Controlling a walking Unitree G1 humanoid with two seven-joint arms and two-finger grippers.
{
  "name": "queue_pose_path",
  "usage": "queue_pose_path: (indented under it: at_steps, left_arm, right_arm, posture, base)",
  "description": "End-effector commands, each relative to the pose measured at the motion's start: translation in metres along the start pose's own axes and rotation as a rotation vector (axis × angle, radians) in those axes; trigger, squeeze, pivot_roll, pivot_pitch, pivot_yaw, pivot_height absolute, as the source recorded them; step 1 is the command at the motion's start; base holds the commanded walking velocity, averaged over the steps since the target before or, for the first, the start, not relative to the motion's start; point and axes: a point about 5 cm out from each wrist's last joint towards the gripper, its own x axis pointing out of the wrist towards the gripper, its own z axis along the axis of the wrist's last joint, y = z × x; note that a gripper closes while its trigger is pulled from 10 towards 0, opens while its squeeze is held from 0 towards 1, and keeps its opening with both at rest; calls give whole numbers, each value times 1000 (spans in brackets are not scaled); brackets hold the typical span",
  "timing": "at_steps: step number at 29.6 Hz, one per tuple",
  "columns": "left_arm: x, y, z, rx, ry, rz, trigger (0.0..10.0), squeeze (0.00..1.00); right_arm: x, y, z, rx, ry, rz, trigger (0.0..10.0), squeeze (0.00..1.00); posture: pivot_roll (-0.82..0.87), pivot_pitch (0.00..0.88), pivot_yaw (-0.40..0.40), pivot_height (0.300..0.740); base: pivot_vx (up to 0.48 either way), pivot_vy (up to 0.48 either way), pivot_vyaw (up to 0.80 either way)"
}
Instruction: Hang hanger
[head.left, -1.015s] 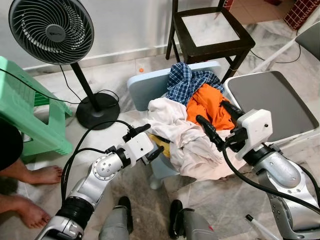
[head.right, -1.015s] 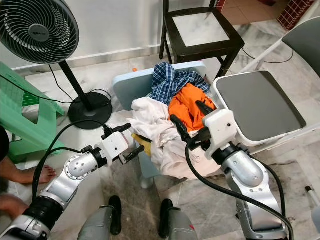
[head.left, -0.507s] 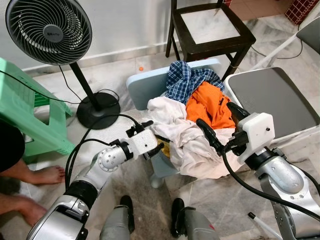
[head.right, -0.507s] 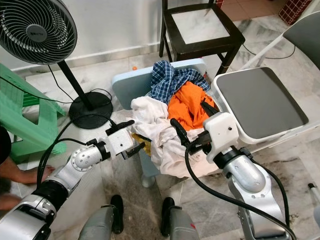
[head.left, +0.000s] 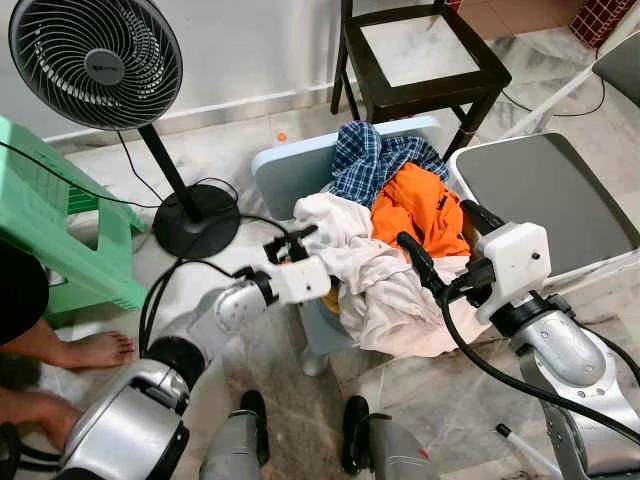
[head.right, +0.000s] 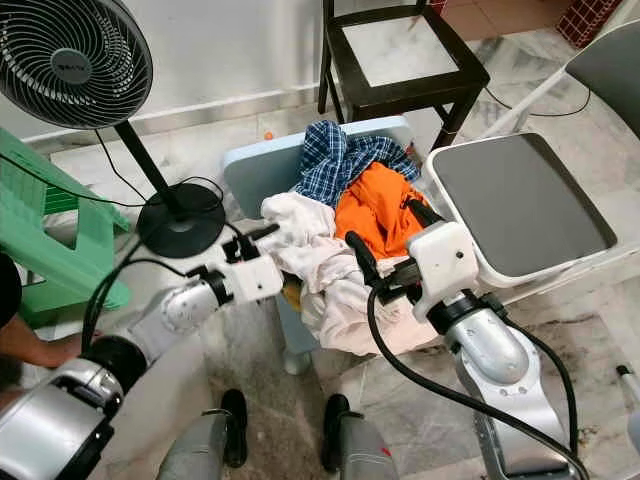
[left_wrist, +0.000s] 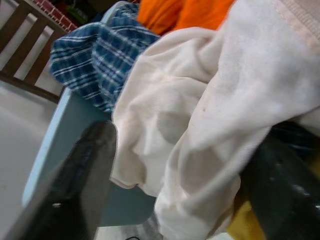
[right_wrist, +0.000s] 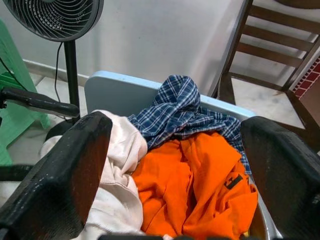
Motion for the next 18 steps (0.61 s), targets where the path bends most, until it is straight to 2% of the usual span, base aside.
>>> queue_pose_path:
  at_steps: [1, 18]
  left_arm:
    - [-3, -10, -6, -19, 29, -28, 0, 0]
    - [-3, -13, -6, -61, 16, -28, 0, 0]
  right_arm:
    - [-1, 2, 0, -5, -3, -3, 10000, 910]
    - [3, 2, -2, -17, 0, -39, 10000, 910]
  posture:
    - [-30, 355, -15, 740]
    - [-27, 341, -22, 740]
  base:
    - [0, 0, 0]
    - [0, 0, 0]
